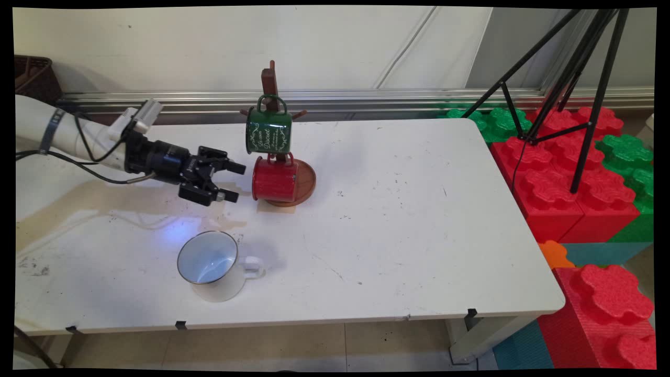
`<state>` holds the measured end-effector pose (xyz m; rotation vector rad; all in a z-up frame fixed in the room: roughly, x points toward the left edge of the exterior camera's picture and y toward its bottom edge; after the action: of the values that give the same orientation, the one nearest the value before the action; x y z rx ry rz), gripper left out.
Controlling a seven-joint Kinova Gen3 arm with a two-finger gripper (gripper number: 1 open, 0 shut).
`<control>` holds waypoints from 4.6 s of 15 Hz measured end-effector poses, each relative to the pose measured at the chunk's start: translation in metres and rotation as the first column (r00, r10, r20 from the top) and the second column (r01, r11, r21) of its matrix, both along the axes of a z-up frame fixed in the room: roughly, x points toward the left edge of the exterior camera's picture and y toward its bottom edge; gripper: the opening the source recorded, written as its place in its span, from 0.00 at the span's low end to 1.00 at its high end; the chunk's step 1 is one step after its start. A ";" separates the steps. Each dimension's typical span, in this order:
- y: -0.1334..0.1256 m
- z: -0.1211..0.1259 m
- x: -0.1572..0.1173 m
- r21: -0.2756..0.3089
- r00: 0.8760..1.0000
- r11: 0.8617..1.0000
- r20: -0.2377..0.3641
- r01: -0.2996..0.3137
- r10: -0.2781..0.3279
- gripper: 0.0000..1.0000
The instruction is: Pick up the red mug from the rack, then place the picked object on the table
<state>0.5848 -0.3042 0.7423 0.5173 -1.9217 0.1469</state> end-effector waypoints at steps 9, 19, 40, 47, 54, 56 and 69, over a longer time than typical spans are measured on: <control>-0.010 -0.021 -0.023 0.030 1.000 0.999 -0.025 -0.014 0.015 1.00; -0.018 -0.034 -0.039 0.048 0.999 0.998 -0.038 -0.030 0.032 1.00; -0.020 -0.037 -0.048 0.050 0.998 0.999 -0.064 0.001 0.002 0.00; -0.017 -0.033 -0.048 0.045 0.997 0.999 -0.073 0.015 -0.011 0.00; -0.006 -0.025 -0.048 0.045 0.996 0.998 -0.080 0.041 -0.038 0.00; -0.001 -0.022 -0.047 0.046 0.996 0.998 -0.081 0.051 -0.047 0.00; 0.023 -0.001 -0.012 0.029 0.995 0.995 -0.033 0.098 -0.097 0.00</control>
<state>0.5723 -0.2815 0.7415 0.4430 -1.9165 0.0456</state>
